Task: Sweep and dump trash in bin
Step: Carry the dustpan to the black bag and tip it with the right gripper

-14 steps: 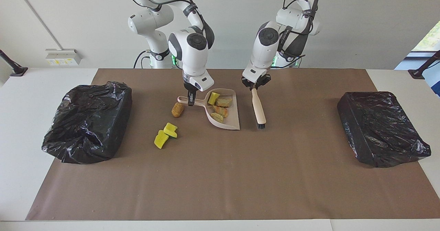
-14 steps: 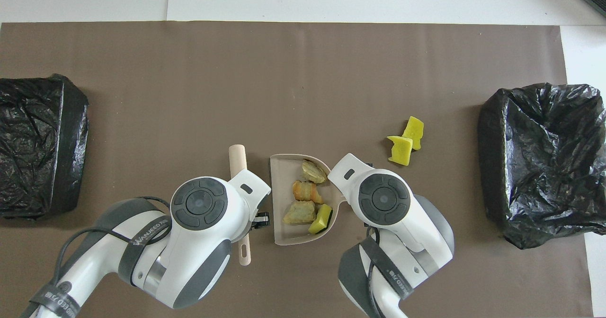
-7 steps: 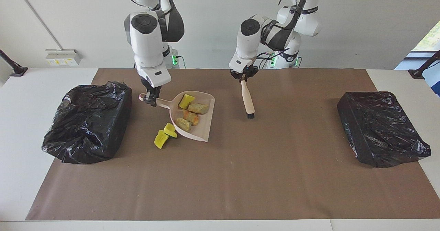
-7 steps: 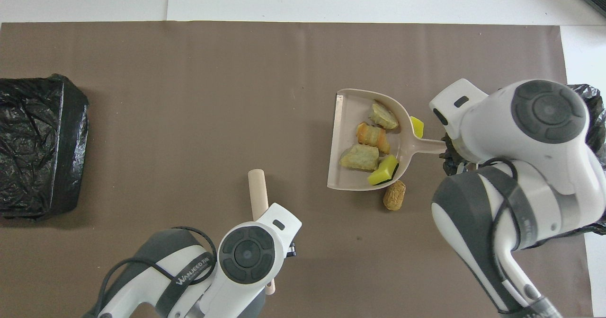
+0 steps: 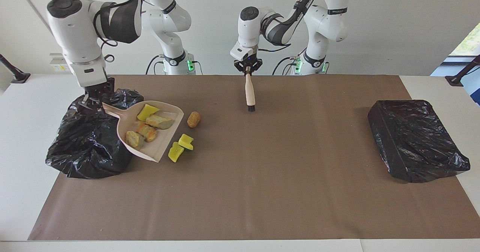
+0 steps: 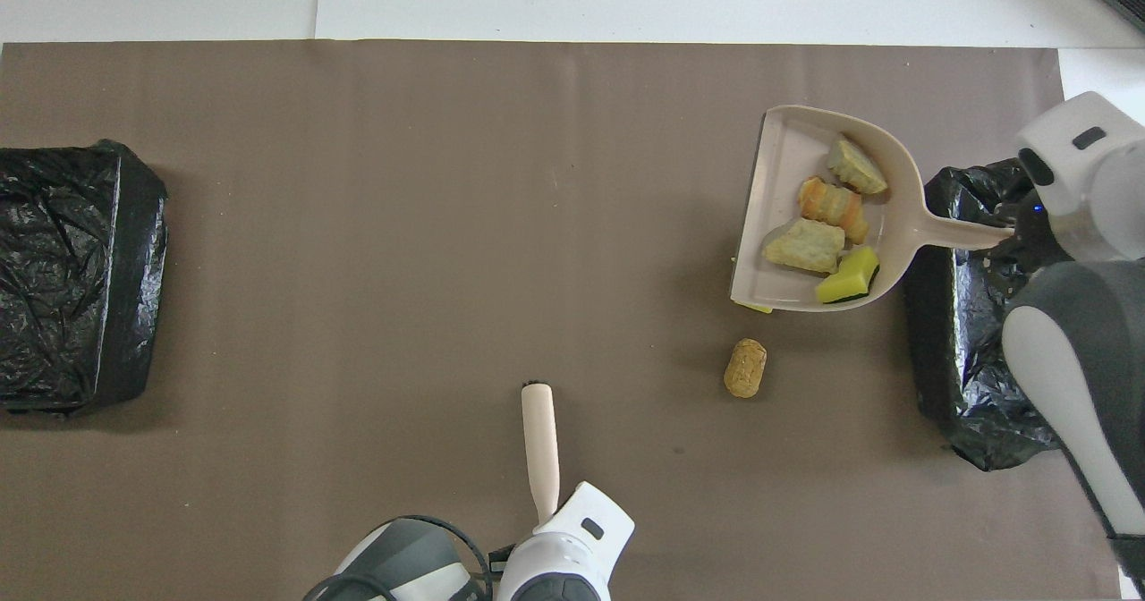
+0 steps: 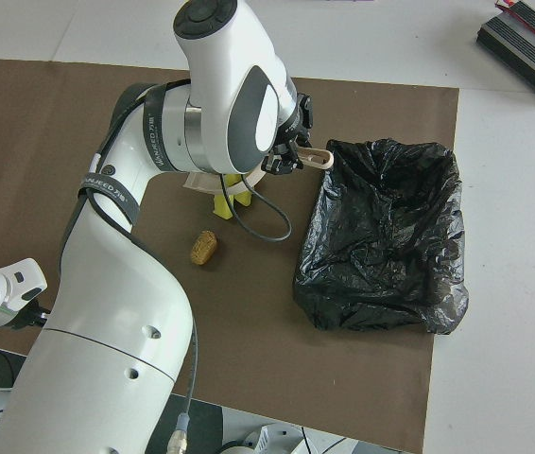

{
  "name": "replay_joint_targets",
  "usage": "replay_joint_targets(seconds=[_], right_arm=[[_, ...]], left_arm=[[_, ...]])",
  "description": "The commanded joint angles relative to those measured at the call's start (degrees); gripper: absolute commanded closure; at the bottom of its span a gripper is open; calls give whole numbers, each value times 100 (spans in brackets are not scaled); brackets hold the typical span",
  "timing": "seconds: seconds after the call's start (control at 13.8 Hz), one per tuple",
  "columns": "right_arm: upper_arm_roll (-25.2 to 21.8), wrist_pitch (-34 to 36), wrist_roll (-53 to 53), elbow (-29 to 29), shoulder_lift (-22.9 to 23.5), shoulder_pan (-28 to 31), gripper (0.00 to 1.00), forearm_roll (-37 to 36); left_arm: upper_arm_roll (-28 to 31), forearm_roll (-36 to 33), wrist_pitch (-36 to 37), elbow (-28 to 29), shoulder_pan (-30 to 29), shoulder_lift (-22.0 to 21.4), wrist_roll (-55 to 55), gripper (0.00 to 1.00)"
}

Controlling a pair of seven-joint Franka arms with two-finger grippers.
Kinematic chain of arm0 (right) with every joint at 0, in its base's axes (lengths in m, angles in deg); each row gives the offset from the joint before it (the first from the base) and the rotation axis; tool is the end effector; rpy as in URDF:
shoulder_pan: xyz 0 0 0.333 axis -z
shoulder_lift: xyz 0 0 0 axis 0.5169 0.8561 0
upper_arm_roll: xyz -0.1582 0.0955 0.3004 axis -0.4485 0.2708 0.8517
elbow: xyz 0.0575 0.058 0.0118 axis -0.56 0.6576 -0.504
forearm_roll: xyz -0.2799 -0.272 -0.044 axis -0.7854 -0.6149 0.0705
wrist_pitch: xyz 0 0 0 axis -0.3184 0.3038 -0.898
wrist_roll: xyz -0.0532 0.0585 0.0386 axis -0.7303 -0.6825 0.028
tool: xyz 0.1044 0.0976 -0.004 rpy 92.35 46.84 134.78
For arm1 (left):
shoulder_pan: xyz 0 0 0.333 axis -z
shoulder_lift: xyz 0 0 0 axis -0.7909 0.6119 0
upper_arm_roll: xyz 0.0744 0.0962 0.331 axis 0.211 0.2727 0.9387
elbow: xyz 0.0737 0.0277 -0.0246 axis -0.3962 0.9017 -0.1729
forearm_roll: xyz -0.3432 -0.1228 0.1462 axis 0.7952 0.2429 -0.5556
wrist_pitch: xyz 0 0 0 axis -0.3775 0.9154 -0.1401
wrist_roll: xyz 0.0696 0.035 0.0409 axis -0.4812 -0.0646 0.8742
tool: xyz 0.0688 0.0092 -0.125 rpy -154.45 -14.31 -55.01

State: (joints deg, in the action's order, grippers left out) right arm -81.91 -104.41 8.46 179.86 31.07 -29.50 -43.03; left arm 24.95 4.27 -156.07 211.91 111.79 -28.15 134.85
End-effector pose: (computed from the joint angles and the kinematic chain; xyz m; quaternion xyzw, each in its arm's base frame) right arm 0.5652 -0.1107 0.5455 0.7917 0.6036 -0.0151 0.0931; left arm 0.1910 -0.4186 0.3596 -0.9989 0.0152 0.0436 0.0006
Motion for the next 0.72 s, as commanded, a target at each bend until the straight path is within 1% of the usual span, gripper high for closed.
replay_joint_targets(seconds=[0.0,0.14,0.29,0.58,0.65], right_arm=[[84,20,473,-47,-35,478,100,-91],[58,-24,894,-64,-26,855,100,-135],[49,-199,1238,-65,-43,1137,100,-388],[66,-560,1248,76,-61,1086,100,-1828],[101,-552,1266,146,-78,1068,100,-2145]], left_arm=[[93,291,-415,368,261,-222,21,100],[101,451,-372,368,280,-213,73,100],[101,451,-389,368,262,-196,118,100],[110,530,-337,368,227,-178,65,100],[119,530,-345,368,218,-169,82,97]])
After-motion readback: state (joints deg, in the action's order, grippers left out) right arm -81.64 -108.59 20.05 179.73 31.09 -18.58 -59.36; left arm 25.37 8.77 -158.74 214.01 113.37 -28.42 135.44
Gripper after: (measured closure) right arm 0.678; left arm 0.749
